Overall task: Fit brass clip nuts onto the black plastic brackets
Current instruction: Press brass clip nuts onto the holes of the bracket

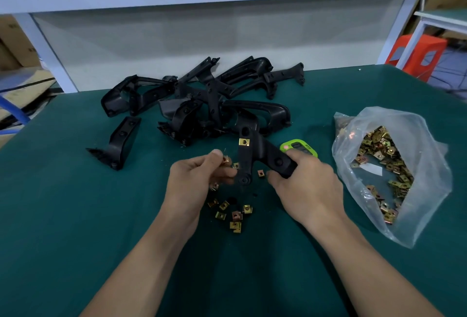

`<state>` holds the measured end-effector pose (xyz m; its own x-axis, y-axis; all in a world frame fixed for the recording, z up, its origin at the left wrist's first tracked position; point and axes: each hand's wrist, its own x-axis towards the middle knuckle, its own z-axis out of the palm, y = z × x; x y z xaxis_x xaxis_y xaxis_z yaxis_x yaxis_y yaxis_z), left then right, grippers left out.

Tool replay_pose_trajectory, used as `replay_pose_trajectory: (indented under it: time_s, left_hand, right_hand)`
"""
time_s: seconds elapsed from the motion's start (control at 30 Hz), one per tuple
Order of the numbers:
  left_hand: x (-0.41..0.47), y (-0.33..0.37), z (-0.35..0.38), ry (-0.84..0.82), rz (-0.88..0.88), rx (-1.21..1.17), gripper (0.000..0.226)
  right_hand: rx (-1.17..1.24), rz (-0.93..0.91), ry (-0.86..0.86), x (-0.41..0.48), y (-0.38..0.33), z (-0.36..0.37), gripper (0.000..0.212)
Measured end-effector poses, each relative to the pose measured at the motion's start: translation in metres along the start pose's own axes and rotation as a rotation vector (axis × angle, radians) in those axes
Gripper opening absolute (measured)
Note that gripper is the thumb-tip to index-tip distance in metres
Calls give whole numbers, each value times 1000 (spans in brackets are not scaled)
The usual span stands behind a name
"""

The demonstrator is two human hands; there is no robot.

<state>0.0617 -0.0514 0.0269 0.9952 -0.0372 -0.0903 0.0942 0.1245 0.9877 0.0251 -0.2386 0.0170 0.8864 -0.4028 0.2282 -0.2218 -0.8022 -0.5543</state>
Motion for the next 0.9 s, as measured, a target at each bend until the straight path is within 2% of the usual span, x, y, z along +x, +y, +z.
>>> replay_pose_trajectory:
  time_s: [0.17, 0.33, 0.5, 0.9]
  left_hand:
    - [-2, -2, -5, -73, 84, 167, 31]
    - [-2, -2, -5, -103, 148, 294, 39]
    - [-2, -5, -2, -31, 159, 253, 30]
    - [-3, -10, -1, -63, 218, 304, 39]
  right_hand:
    - [30, -12, -4, -1, -2, -1, 22]
    - [32, -32, -44, -1, 0, -2, 25]
    - [46, -23, -59, 0, -1, 0, 22]
    - [48, -39, -88, 3, 1, -3, 22]
